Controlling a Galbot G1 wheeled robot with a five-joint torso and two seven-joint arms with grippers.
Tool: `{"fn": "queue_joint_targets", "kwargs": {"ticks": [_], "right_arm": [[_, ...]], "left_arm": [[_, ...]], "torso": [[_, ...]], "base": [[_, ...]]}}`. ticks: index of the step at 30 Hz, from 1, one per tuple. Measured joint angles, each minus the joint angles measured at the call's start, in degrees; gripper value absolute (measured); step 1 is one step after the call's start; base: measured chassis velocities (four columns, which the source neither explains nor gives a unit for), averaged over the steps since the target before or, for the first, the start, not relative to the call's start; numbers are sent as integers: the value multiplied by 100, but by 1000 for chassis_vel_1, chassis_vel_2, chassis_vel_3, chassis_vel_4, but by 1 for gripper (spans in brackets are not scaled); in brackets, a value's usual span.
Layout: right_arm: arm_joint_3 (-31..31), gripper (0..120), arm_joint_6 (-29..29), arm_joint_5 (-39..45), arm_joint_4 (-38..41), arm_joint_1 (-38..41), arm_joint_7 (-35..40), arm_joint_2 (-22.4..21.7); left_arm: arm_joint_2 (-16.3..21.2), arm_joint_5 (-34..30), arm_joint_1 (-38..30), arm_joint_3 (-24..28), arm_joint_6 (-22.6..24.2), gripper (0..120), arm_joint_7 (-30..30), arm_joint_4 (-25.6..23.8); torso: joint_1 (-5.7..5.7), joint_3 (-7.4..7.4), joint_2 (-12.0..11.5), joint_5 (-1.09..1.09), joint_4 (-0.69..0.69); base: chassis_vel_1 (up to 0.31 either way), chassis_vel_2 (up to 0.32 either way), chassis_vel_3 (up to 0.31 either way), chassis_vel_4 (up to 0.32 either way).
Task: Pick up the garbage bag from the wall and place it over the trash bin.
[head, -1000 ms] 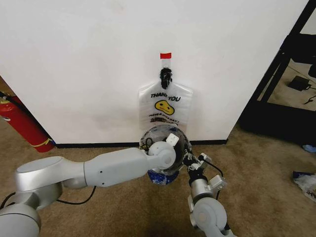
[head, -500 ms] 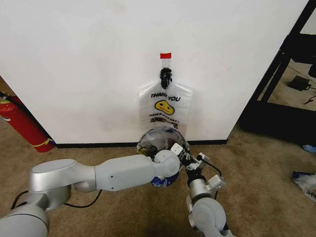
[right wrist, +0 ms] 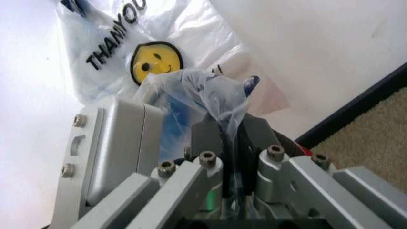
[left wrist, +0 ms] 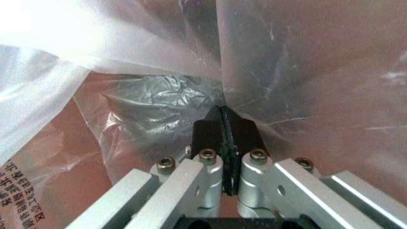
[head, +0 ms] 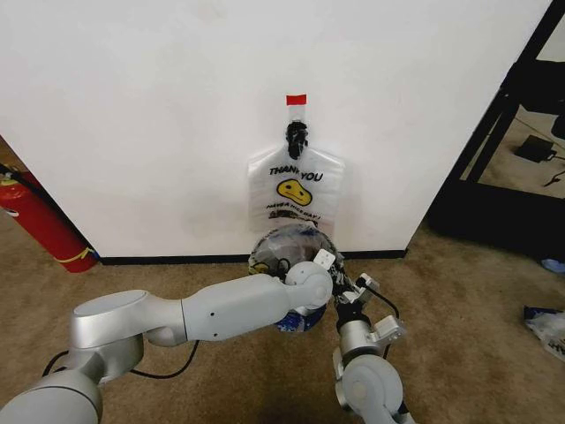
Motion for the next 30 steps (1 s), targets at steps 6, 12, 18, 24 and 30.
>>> {"fn": "queue_joint_targets", "kwargs": {"ticks": [6, 12, 18, 24, 30], "right_arm": [[81, 1, 52, -7, -187, 90, -52, 1], [124, 1, 81, 41, -416, 163, -56, 73], [167, 1, 96, 83, -518, 219, -40, 160], [260, 1, 107, 184, -521, 249, -15, 163], [424, 1, 111, 418, -611, 351, 51, 117]], "left_arm": [[199, 156, -156, 20, 2, 0, -23, -454], [418, 286, -252, -29, 0, 15, -78, -745], [604, 401, -242, -150, 0, 37, -217, -901], [885, 378, -123, -584, -1, 57, -484, -1309], [1893, 344, 548, -1696, -371, 83, -304, -2859]], "torso": [[0, -1, 1, -1, -1], [0, 0, 3, 2, 0], [0, 0, 2, -1, 0], [0, 0, 2, -1, -2], [0, 0, 1, -3, 3]], "base": [[0, 0, 0, 0], [0, 0, 0, 0], [0, 0, 0, 0], [0, 0, 0, 0], [0, 0, 0, 0]]}}
